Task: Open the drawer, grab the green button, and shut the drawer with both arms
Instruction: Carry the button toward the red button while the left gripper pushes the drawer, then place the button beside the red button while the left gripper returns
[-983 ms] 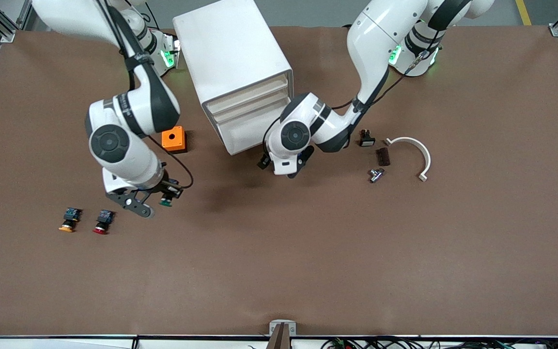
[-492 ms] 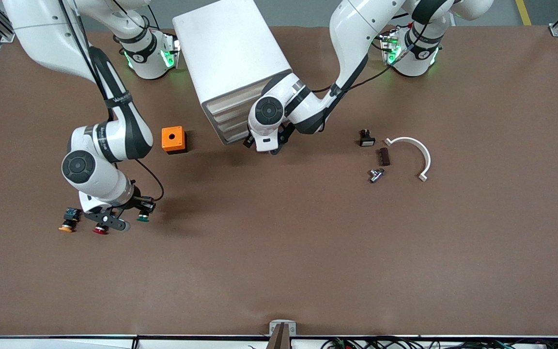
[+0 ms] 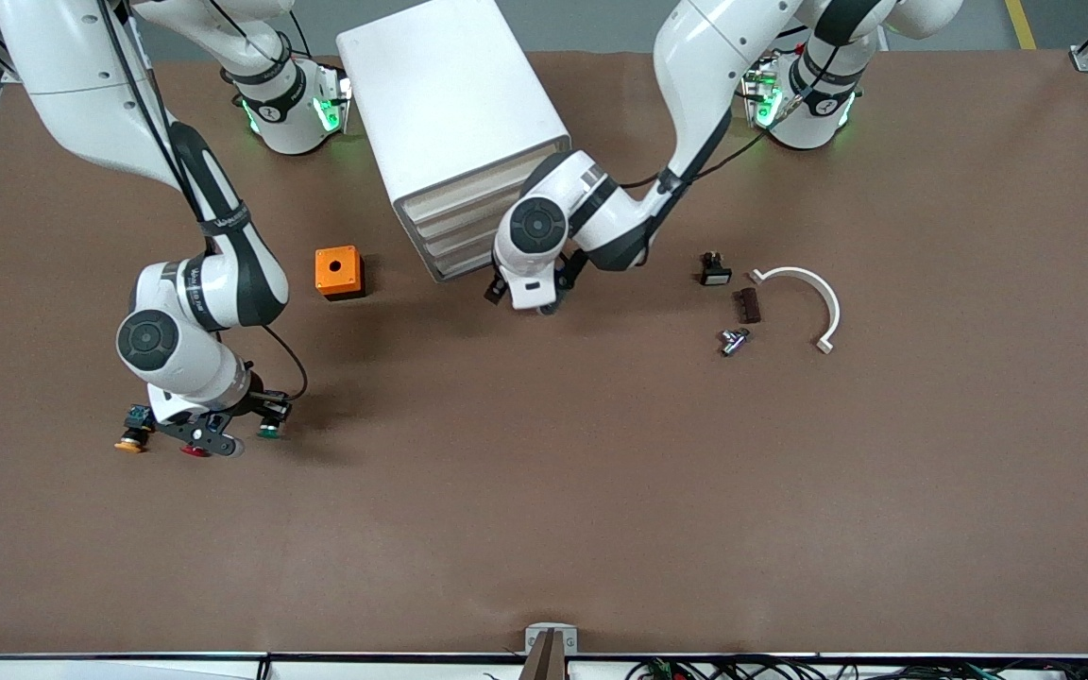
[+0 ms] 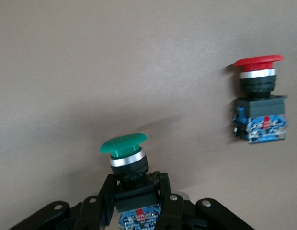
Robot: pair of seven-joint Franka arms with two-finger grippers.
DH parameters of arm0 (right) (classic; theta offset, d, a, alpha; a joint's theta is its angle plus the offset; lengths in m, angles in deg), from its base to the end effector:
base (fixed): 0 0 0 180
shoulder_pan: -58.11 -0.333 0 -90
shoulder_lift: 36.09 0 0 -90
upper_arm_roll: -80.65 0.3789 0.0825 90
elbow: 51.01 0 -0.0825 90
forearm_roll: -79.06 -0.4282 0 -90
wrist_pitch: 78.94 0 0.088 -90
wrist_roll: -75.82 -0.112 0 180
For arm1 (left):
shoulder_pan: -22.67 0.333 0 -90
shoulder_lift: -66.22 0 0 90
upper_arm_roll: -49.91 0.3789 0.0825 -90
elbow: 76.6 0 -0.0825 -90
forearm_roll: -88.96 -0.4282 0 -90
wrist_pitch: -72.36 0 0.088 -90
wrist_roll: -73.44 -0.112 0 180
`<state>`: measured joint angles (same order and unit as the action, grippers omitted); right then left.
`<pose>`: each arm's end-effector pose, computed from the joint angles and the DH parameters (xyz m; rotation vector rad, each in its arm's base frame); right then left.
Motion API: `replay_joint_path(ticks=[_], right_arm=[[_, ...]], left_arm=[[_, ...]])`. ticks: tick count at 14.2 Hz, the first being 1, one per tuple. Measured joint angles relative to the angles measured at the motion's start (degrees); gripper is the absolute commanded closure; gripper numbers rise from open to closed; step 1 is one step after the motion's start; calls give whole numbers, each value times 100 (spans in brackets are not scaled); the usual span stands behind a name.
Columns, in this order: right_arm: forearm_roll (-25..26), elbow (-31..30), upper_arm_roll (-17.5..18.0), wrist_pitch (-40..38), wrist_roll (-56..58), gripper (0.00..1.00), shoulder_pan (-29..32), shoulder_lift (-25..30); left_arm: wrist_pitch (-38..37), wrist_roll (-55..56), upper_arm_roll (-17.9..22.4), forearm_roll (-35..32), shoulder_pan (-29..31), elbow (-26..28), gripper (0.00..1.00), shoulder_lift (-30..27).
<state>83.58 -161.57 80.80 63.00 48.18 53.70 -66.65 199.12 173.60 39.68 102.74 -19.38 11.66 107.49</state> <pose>0.6841 0.0545 0.2250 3.0544 -0.5265 0.0419 0.4883 -0.6068 0.2470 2.6768 1.5081 -0.4783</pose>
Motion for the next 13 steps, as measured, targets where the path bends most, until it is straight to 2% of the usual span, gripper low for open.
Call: replay_joint_path(ticks=[3, 7, 10, 13], right_arm=[[1, -32, 0, 149, 101, 100, 142, -110], [1, -35, 0, 219, 186, 100, 268, -165], [2, -35, 0, 333, 410, 100, 337, -165], [2, -15, 0, 407, 625, 100, 403, -166]], left_arm=[[-343, -164, 31, -673, 806, -35, 0, -486], [-953, -710, 37, -1227, 1827, -79, 0, -1289], [-1567, -1712, 46, -1286, 2517, -164, 0, -1810], [-2382, -3196, 57, -1292, 3254, -335, 0, -2245]])
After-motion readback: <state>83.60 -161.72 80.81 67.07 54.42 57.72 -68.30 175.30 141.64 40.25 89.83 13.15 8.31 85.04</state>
